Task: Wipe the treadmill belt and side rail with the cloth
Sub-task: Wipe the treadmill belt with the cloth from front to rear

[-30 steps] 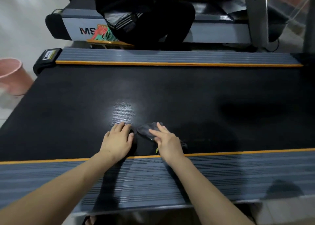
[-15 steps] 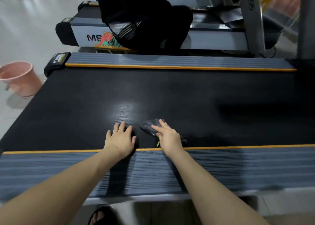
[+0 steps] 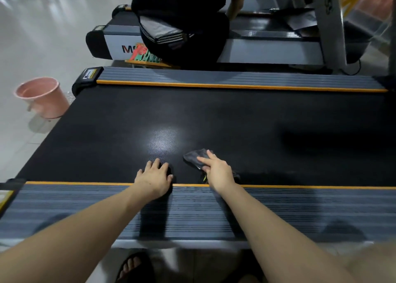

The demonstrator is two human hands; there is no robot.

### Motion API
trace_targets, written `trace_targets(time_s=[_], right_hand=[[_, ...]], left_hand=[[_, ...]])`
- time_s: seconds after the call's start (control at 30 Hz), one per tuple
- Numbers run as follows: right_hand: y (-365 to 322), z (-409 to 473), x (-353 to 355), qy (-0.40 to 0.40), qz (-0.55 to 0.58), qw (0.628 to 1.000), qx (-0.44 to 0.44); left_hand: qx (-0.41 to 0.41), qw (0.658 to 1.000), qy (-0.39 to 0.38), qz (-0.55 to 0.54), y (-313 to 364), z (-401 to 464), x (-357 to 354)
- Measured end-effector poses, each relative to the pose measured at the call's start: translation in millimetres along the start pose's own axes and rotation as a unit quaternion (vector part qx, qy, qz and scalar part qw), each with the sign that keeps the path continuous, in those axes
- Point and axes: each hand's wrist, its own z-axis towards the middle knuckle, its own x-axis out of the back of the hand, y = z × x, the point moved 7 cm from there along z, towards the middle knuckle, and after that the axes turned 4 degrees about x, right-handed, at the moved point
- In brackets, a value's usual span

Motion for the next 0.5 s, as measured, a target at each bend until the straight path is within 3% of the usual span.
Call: trace_targets(time_s=[0.2, 0.5], right_hand=[[-8.5, 0.7, 6.8, -0.045, -0.043, 0.998, 0.000], [-7.5, 19.8, 1.0, 0.018, -0.038, 0.999, 0.015]], left_hand=[[-0.005, 1.000, 0.000, 0.013, 13.0, -9.4, 10.2], [-0.016, 0.999, 0.030, 0.002, 18.9, 20.8, 17.3]])
